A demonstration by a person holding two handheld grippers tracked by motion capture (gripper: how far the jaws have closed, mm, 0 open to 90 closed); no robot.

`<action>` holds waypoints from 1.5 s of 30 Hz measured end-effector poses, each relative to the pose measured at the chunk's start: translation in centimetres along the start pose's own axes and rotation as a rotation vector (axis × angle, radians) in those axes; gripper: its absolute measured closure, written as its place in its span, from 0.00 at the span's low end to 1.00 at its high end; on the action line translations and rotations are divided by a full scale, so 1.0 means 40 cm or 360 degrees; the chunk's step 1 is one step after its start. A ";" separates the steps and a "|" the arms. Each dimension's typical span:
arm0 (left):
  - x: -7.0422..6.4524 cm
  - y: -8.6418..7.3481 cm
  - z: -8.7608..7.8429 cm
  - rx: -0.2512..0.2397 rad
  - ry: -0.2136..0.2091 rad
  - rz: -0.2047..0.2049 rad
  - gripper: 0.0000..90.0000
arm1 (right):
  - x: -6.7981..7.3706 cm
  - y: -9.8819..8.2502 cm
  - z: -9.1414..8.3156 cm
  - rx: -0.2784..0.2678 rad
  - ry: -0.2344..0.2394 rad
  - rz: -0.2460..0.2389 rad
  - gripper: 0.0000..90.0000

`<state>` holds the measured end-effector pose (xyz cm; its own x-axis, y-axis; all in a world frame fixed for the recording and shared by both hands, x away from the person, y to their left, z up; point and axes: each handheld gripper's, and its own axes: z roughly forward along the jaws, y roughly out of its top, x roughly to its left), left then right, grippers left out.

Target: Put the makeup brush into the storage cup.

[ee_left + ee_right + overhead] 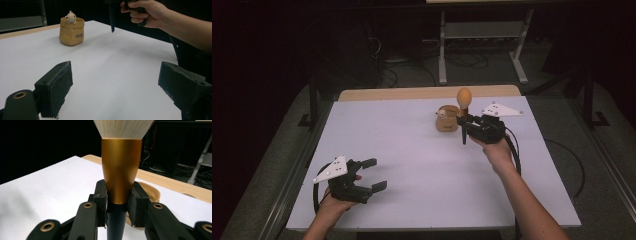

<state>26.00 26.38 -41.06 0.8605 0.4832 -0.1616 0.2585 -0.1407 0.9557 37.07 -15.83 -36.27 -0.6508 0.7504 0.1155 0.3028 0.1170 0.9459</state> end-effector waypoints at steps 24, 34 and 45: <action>-0.003 0.000 0.002 -0.0003 0.0008 -0.0012 0.14 | -0.034 0.033 0.035 -0.0039 -0.0097 0.0010 0.78; -0.005 0.000 0.006 0.0005 0.0003 -0.0004 0.14 | -0.047 0.054 0.059 -0.0055 -0.0144 -0.0007 0.78; -0.005 0.000 0.006 0.0006 0.0000 -0.0009 0.14 | -0.052 0.073 0.087 -0.0066 -0.0161 0.0007 0.78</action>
<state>25.93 26.08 -41.09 0.8590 0.4839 -0.1671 0.2651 -0.1413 0.9538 41.74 -14.78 -34.82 -0.5752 0.8130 0.0904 0.2752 0.0882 0.9573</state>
